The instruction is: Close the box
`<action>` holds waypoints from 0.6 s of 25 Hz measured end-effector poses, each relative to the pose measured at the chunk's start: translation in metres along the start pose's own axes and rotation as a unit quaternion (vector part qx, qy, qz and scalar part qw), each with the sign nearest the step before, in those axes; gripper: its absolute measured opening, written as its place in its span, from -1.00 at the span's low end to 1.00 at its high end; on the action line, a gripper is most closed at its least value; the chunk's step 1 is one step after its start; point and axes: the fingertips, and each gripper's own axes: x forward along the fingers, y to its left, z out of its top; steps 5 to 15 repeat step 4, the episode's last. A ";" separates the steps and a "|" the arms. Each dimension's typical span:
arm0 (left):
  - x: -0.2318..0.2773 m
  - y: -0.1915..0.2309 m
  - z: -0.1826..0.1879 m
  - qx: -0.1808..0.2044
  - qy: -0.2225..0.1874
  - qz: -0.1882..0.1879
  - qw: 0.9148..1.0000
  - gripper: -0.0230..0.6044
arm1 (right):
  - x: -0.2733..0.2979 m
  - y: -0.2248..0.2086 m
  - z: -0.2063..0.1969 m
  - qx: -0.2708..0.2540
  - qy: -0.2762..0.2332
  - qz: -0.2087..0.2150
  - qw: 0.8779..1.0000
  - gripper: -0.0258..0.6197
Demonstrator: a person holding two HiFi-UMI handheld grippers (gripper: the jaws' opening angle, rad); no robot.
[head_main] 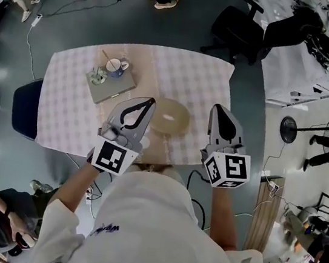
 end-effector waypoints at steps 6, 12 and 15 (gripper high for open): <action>0.005 -0.014 0.011 0.054 0.034 0.002 0.998 -0.92 | -0.006 -0.009 -0.015 0.000 0.026 0.017 0.999 -0.91; 0.005 -0.014 0.011 0.054 0.034 0.002 0.998 -0.92 | -0.006 -0.009 -0.015 0.000 0.026 0.017 0.999 -0.91; 0.005 -0.014 0.011 0.054 0.034 0.002 0.998 -0.92 | -0.006 -0.009 -0.015 0.000 0.026 0.017 0.999 -0.91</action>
